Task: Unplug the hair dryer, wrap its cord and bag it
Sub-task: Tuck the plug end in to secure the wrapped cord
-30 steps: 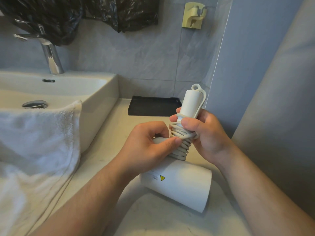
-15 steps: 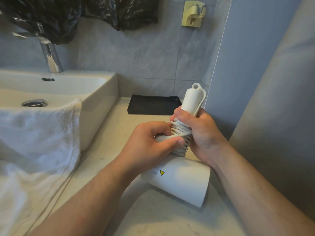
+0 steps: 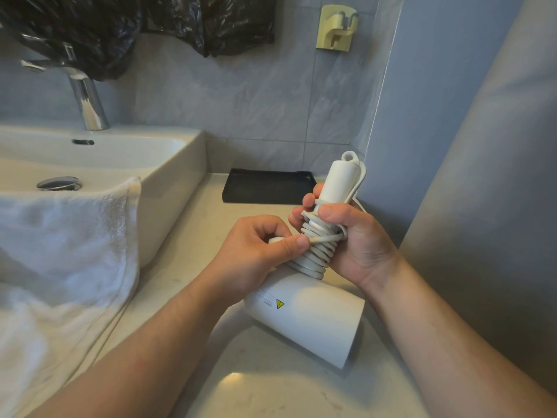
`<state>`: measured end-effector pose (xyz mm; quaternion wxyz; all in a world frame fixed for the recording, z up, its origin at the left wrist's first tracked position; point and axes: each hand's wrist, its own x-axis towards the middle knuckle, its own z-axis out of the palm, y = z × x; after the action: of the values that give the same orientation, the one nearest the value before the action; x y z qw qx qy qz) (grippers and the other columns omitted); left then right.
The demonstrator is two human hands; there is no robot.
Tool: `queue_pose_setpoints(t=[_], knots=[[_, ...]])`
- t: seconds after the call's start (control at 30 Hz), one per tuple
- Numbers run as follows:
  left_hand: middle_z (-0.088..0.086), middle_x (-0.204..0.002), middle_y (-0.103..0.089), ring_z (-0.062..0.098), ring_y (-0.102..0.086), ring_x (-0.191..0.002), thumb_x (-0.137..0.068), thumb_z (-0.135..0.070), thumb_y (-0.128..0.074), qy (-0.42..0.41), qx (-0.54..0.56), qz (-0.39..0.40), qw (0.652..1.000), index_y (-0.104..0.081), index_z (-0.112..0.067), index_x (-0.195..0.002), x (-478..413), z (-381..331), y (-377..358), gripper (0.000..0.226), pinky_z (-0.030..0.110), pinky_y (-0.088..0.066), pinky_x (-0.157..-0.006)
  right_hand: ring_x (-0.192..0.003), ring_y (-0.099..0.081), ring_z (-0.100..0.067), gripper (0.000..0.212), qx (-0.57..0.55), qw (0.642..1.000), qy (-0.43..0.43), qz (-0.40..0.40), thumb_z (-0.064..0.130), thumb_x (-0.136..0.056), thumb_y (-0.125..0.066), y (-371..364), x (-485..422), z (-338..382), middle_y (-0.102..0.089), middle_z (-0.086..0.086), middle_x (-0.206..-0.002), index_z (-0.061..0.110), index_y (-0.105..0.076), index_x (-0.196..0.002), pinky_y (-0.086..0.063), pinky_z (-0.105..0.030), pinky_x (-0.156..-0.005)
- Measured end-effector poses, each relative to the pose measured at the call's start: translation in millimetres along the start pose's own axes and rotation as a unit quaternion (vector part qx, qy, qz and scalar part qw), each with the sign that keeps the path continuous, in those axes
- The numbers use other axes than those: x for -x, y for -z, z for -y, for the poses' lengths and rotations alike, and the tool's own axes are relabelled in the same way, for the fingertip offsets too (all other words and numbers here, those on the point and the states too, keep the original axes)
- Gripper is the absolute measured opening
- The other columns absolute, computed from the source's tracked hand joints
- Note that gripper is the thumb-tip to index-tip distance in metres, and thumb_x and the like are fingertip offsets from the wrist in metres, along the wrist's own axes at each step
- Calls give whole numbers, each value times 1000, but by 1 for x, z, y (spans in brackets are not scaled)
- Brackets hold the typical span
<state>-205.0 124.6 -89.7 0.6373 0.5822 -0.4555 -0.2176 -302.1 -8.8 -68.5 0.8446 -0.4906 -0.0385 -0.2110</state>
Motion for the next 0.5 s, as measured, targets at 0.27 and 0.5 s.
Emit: queue_pose_setpoints(t=[0.27,0.5], knots=[[0,-59,-52,12,-48,-48,-68,-39,-74,77,68,70,992,-56,-17,-59,2,6,4,30,19,-40,-47,-84,-67,-33,46,32,999,-18,-21,33,-54,-86,9,-2,5,-70,-14,-89,11,-63,-87,-53,-43,-87],[-1,-62,-52,11,-50,-51,-73,-28,-71,96,95,67,989,-54,-13,-65,1,13,6,24,19,-42,-48,-86,-62,-34,55,116,983,-90,-107,50,-66,-69,18,-1,17,-64,-25,-102,6,-61,-99,-44,-46,-92]])
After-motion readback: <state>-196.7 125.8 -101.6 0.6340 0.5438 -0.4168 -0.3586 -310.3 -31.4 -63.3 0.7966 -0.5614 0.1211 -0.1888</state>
